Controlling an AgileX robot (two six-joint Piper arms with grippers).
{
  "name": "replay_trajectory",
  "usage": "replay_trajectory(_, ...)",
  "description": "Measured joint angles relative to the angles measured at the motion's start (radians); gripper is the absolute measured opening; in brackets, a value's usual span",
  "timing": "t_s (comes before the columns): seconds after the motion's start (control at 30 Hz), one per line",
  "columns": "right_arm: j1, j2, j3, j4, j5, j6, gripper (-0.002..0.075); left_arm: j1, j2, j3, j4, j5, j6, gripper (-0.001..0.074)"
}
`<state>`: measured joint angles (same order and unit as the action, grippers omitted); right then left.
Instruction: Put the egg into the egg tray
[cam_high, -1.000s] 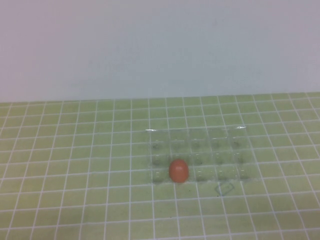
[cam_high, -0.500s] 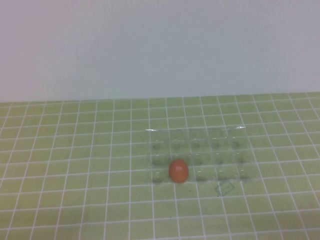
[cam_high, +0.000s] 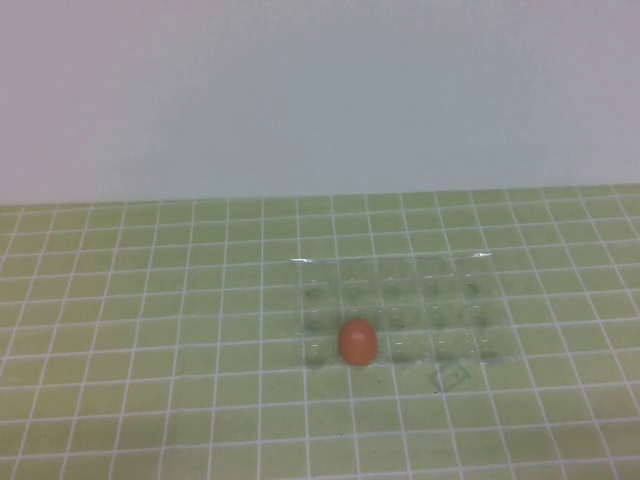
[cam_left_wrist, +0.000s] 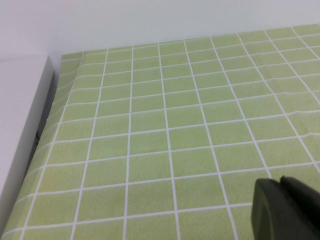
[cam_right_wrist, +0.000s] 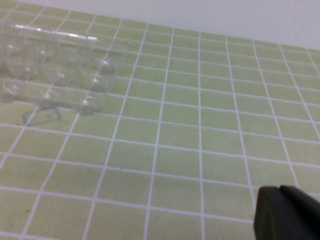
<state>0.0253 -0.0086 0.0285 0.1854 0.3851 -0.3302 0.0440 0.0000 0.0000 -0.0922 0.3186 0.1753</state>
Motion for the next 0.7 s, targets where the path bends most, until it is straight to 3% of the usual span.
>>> replay_trajectory(0.2, 0.0, 0.0, 0.0, -0.006, 0.001, 0.127, -0.0002, 0.0, 0.0, 0.0, 0.0, 0.0, 0.0, 0.0)
replay_trajectory(0.7, 0.0, 0.0, 0.0, -0.057, 0.001, 0.151, -0.0002, 0.0, 0.0, 0.0, 0.0, 0.0, 0.0, 0.0)
